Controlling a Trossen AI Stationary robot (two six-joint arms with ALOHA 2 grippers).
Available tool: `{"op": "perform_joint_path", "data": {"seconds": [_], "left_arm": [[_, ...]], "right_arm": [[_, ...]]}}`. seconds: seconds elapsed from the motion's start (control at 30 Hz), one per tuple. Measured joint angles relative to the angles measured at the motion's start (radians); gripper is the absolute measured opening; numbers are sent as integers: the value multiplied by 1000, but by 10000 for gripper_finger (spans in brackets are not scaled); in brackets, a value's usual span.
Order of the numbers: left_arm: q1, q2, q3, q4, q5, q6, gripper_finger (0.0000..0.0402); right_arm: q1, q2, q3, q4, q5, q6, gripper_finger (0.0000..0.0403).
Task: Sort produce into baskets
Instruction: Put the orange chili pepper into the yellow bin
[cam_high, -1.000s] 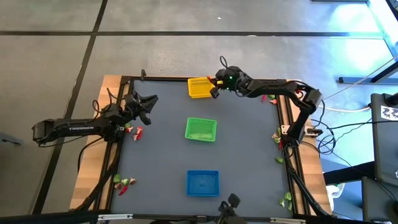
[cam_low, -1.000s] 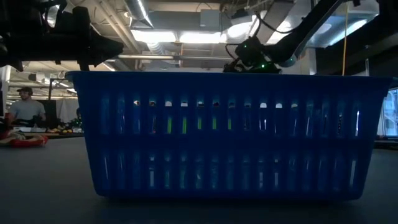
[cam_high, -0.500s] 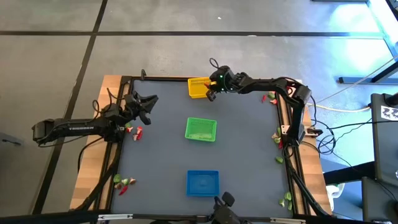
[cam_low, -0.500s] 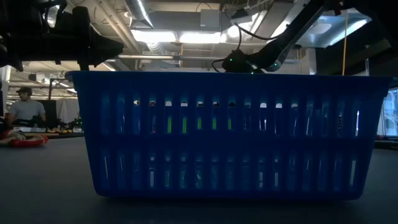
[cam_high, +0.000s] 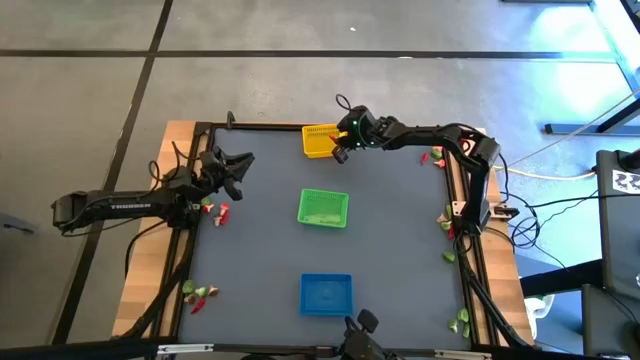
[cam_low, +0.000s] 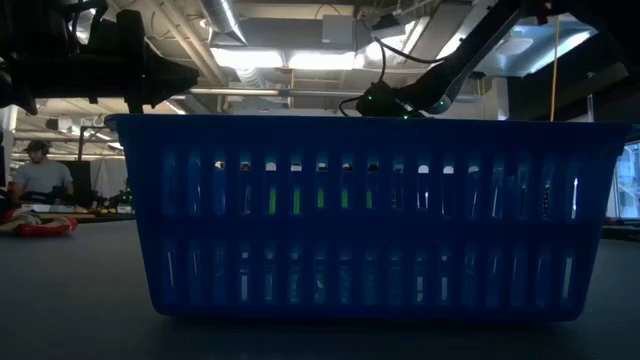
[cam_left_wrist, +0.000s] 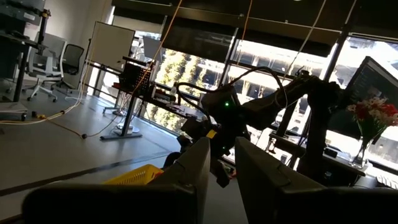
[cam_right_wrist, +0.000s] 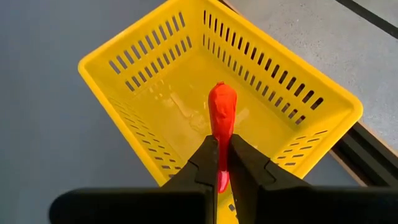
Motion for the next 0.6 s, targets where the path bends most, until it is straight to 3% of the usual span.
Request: {"op": "perform_joint_path", "data": {"seconds": [0.37, 0.6], "left_arm": [[0, 0, 0, 0, 0, 0, 72], [0, 0, 0, 0, 0, 0, 72]], "right_arm": [[0, 0, 0, -23, 3, -11, 30], [0, 0, 0, -20, 9, -30, 92]]}}
